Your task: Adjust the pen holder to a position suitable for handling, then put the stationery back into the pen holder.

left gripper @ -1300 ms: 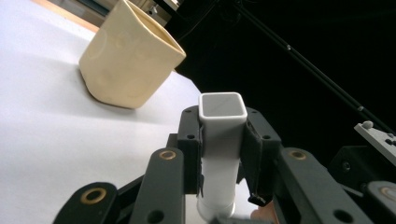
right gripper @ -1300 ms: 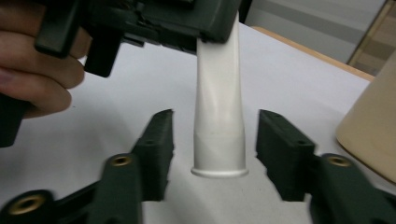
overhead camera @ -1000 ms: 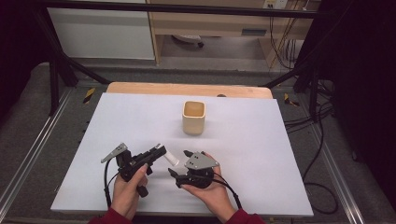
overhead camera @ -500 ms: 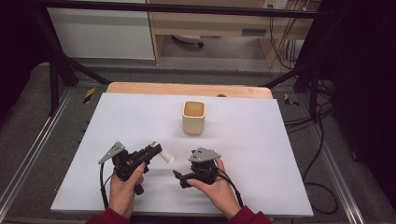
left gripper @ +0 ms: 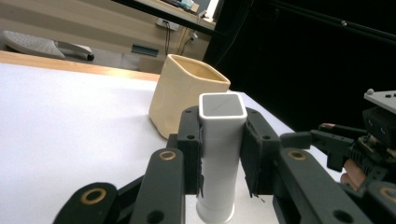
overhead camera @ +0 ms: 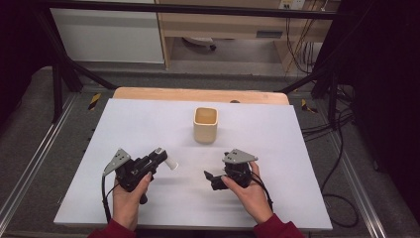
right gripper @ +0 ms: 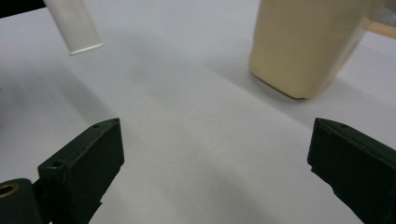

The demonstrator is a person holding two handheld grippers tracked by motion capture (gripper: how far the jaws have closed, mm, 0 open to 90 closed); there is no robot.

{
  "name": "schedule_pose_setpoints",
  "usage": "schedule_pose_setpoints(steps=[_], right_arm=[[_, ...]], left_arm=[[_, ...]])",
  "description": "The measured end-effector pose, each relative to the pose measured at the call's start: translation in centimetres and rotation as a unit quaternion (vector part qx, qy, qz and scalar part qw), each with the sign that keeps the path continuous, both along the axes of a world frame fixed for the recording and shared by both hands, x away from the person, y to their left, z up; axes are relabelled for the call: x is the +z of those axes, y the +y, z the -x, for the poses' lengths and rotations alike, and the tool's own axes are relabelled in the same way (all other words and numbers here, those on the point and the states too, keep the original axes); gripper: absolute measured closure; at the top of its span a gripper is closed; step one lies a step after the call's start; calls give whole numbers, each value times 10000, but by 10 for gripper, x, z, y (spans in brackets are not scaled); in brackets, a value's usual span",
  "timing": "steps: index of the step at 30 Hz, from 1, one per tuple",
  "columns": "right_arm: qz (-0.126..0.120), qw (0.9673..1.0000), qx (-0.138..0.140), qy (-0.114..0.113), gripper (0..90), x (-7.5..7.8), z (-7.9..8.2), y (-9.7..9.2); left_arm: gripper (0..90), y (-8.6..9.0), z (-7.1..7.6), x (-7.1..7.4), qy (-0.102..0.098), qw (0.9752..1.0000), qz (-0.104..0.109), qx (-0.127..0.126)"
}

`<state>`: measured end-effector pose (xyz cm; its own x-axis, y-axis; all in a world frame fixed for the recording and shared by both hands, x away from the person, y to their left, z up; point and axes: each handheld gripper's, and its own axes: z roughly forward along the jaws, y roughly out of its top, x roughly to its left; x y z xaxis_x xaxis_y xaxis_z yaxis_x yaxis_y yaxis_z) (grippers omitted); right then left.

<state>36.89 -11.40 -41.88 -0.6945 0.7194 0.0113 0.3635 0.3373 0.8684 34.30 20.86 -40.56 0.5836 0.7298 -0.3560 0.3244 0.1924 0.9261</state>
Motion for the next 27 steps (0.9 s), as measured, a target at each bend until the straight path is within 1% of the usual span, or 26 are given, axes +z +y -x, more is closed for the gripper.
schedule_pose_setpoints(steps=[2,3,4,5,6,7,8,10,11,12,13,14,15,16,17,18,19,20,21,23,24,27], right_arm=[[4,10000,-79,-24,38,2,-1,-8],[4,10000,-79,-24,38,2,-1,-8],[27,9998,-198,-69,41,3,-2,-18],[28,9996,-258,-84,42,4,-2,-24],[28,9996,-258,-84,42,4,-2,-24],[46,9992,-394,-105,57,4,-3,-37],[43,9989,-453,-95,57,5,-3,-44],[-70,9981,-605,-60,55,7,-1,-58],[-70,9981,-605,-60,55,7,-1,-58],[-128,9971,-740,-86,47,10,3,-73],[-128,9971,-740,-86,47,10,3,-73],[-117,9969,-773,-109,45,10,5,-78],[-102,9965,-820,-112,43,9,8,-84],[-86,9961,-866,-106,42,7,11,-89],[-35,9959,-892,-136,42,4,15,-96],[3,9954,-955,-99,41,-1,21,-107],[-15,9950,-998,-52,41,-4,23,-110],[-58,9944,-1057,6,41,-7,26,-115],[-58,9944,-1057,6,41,-7,26,-115],[-119,9933,-1142,114,41,-14,31,-122],[-249,9919,-1229,198,41,-18,35,-126],[-283,9916,-1246,175,39,-17,36,-127]], left_arm=[[711,0,0,1,-16,10000,-19,-4],[711,0,0,1,-25,10000,-13,-2],[710,0,1,2,-28,10000,-28,0],[711,0,1,2,-47,10000,-36,2],[711,1,1,3,-56,10000,-49,10],[711,1,1,4,-75,9999,-72,14],[711,1,1,5,-76,9999,-93,22],[711,0,1,7,-99,9999,-85,33],[711,-1,0,10,-127,9998,-125,9],[711,-2,0,14,-169,9997,-185,14],[711,-2,0,16,-188,9997,-174,21],[711,-3,0,20,-212,9996,-192,-2],[711,-5,-1,23,-270,9992,-280,-12],[711,-8,-3,27,-318,9986,-410,-28],[711,-9,-4,29,-329,9985,-438,-44],[711,-13,-7,32,-339,9982,-494,-80],[711,-18,-11,37,-334,9981,-502,-143],[711,-18,-11,37,-334,9981,-502,-143],[711,-22,-14,39,-316,9981,-493,-192],[711,-30,-19,45,-349,9973,-589,-260],[711,-34,-22,47,-376,9971,-596,-283],[710,-46,-32,54,-427,9964,-657,-327]])
